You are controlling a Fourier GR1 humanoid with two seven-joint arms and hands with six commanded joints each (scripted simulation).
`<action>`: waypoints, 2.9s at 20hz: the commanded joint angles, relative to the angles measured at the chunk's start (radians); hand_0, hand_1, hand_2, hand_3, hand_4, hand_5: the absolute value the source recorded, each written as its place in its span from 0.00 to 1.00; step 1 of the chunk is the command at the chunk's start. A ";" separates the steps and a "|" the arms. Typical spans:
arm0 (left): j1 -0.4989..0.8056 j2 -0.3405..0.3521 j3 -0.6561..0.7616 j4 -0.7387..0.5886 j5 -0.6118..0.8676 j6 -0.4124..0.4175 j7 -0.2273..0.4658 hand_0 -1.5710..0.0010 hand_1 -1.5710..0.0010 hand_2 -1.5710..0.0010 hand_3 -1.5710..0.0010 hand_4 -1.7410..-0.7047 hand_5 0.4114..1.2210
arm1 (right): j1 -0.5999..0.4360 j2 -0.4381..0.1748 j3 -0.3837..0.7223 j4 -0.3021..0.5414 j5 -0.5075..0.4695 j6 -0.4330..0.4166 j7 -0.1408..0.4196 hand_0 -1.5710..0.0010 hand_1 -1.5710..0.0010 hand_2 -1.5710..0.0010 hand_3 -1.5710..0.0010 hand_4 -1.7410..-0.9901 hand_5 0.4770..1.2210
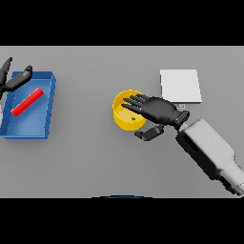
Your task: Pick up the red beaker and tilt it to pour out 1 green nut into yellow bowl. Pick up the yellow bowl and place it on the metallic measuring scale.
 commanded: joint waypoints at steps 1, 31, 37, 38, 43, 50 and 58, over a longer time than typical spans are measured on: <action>-0.008 -0.006 0.000 0.012 -0.002 0.005 -0.001 1.00 1.00 1.00 1.00 0.90 0.35 | -0.020 0.002 0.011 0.023 0.003 0.015 -0.016 1.00 1.00 1.00 1.00 0.78 0.23; -0.001 0.017 -0.003 -0.001 -0.006 -0.019 -0.014 1.00 1.00 1.00 1.00 0.92 0.36 | -0.173 0.035 0.111 0.209 0.029 0.163 -0.044 0.05 0.05 0.13 0.24 0.04 0.98; -0.002 0.009 -0.017 0.000 -0.023 -0.009 -0.020 1.00 1.00 1.00 1.00 0.94 0.36 | -0.188 -0.012 0.066 0.103 -0.016 0.249 0.017 0.01 0.01 0.06 0.26 0.01 0.99; 0.000 0.014 -0.008 0.003 -0.014 -0.013 -0.023 1.00 1.00 1.00 1.00 0.93 0.36 | -0.196 -0.030 0.056 0.087 -0.020 0.258 0.016 0.01 0.01 0.05 0.27 0.01 0.99; -0.007 0.013 0.008 0.010 0.012 -0.026 -0.028 1.00 1.00 1.00 1.00 0.91 0.36 | -0.145 -0.056 0.040 -0.056 -0.031 0.303 0.126 0.00 0.00 0.05 0.25 0.00 1.00; 0.008 0.009 0.009 -0.028 0.021 -0.015 0.004 1.00 1.00 1.00 1.00 0.88 0.39 | -0.166 -0.114 -0.048 -0.035 -0.031 0.244 0.173 0.01 0.00 0.03 0.26 0.00 1.00; 0.017 0.015 0.013 -0.052 0.030 -0.016 0.051 1.00 1.00 1.00 1.00 0.86 0.43 | -0.225 -0.159 -0.118 0.199 -0.010 0.101 0.141 0.00 0.00 0.01 0.27 0.00 1.00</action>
